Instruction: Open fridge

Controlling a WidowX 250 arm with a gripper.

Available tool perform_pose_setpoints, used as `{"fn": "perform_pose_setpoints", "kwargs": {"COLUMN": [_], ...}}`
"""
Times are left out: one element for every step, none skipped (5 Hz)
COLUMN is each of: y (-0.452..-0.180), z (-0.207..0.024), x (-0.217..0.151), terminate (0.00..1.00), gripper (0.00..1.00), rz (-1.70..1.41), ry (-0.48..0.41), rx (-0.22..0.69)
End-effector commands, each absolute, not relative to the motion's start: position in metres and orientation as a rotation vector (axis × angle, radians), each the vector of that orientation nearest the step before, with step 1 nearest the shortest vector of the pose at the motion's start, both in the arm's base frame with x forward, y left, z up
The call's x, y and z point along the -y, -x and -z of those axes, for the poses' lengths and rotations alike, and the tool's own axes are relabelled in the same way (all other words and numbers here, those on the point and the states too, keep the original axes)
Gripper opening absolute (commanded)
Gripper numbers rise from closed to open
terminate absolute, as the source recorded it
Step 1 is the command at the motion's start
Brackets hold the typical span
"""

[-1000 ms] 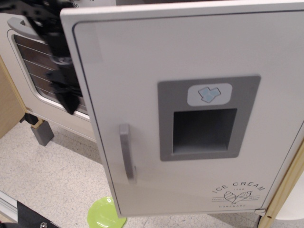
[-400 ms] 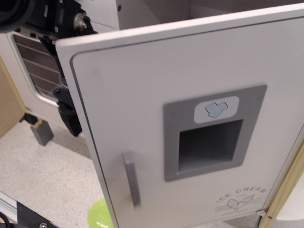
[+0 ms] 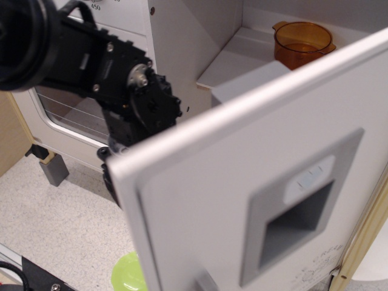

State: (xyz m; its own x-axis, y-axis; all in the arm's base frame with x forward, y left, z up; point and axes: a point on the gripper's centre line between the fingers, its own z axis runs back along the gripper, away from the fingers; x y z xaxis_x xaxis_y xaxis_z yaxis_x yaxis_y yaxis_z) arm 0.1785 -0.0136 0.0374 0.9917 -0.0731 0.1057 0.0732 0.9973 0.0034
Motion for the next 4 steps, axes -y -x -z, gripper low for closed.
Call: {"fn": "perform_pose_setpoints", "kwargs": {"y": [-0.1615,-0.1615,-0.1615,-0.1615], "z": [-0.0456,-0.0456,-0.0456,-0.0456], "x": [0.0272,0.0272,0.0272,0.0272], "terminate": [0.0,0.0,0.0,1.0], "gripper": [1.0,1.0,1.0,1.0], "rz": [0.151,0.151,0.151,0.151], "ry": [0.042,0.042,0.042,0.042], "rx": [0.085,0.085,0.085,0.085]}}
